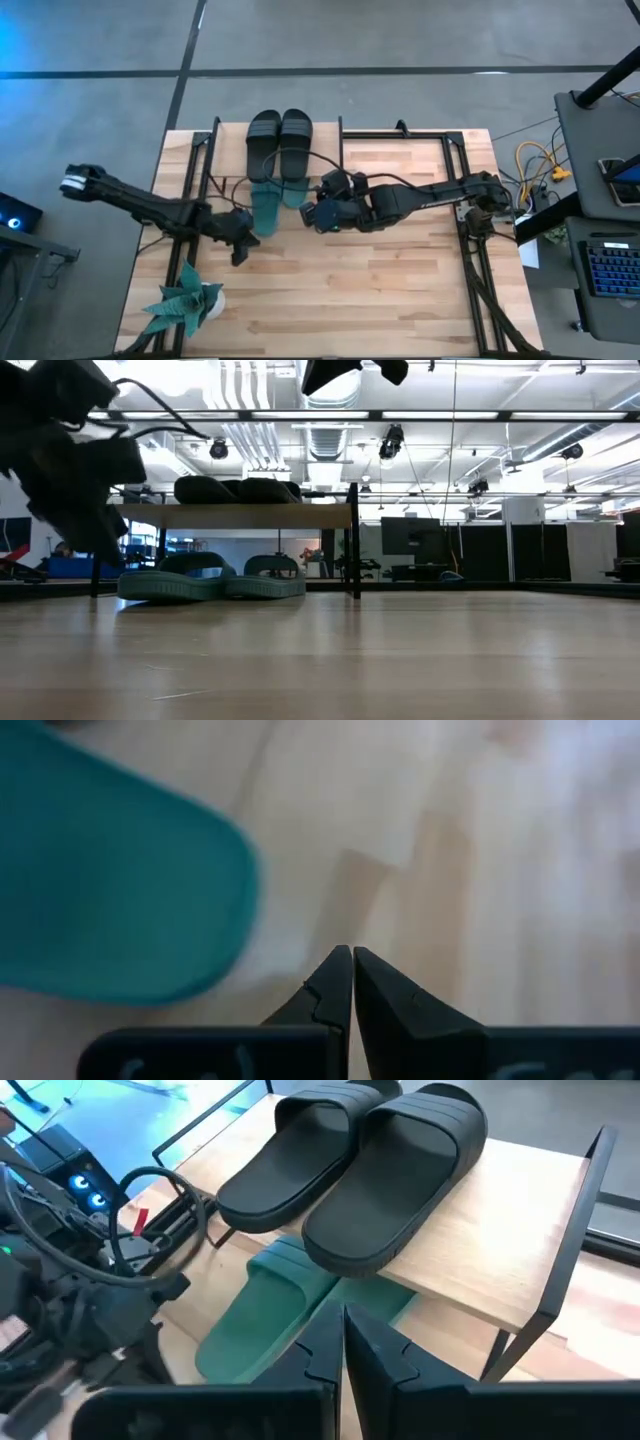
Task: Pick and place slides into the shelf
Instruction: Adjust the slides
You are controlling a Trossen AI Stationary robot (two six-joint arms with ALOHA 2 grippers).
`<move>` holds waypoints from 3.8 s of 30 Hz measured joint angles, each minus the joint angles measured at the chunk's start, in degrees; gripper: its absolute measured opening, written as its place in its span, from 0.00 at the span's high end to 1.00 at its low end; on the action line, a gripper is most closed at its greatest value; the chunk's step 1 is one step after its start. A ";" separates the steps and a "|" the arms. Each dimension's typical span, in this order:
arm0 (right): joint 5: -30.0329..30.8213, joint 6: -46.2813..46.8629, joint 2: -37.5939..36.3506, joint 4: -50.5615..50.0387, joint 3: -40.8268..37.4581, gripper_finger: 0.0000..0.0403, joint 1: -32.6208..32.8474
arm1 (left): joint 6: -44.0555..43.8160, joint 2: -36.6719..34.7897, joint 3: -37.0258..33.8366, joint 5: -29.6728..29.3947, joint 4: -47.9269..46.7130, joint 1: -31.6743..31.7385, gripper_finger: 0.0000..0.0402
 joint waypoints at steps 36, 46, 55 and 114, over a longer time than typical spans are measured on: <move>-0.27 3.02 0.22 0.24 -1.11 0.98 0.25 | 3.52 15.51 0.52 -20.89 11.85 11.80 1.00; -3.78 4.98 0.24 0.47 -2.27 0.98 1.59 | 3.57 0.11 6.22 -5.35 11.87 7.96 1.00; -13.55 12.17 0.24 0.61 -7.03 0.98 1.89 | -8.56 -11.38 10.11 -2.10 -0.81 6.53 1.00; -19.16 11.82 17.62 46.44 -25.06 0.98 -8.68 | 2.15 -10.10 10.79 -9.29 -15.03 7.95 1.00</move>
